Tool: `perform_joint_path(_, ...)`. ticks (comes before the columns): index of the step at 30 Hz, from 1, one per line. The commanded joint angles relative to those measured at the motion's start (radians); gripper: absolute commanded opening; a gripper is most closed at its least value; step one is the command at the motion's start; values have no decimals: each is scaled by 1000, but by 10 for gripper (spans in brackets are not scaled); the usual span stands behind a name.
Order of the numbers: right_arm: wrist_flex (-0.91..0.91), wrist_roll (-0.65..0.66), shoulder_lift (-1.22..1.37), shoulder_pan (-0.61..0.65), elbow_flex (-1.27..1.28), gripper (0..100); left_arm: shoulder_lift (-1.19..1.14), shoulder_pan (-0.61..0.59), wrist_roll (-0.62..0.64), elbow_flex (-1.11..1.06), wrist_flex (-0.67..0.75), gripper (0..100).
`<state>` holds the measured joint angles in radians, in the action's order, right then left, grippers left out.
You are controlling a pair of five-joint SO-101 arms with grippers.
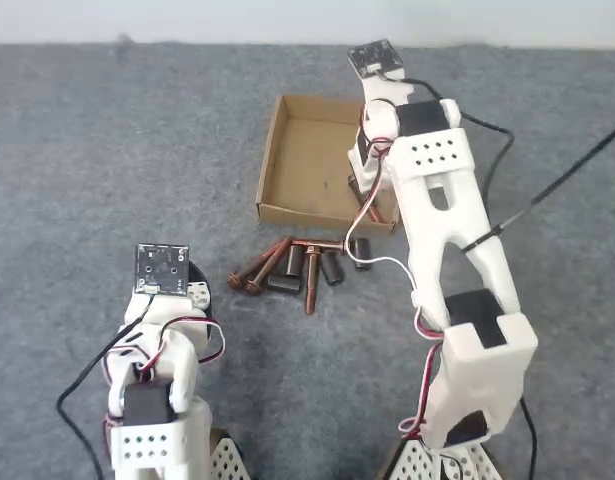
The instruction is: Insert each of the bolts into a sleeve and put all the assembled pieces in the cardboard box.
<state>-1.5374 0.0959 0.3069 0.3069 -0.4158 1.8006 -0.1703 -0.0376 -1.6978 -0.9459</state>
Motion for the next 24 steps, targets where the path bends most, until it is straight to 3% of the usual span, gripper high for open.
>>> perform_joint_path(1, -119, -11, -99, -15, -49, 6, -12, -2, -8, 12, 0, 12)
perform_joint_path(9, -127, -5, -209, -79, 172, 6, -12, -3, -8, 12, 0, 12)
perform_joint_path(24, 266, -3, -513, -50, 819, 6, -11, -3, -8, 12, 2, 12)
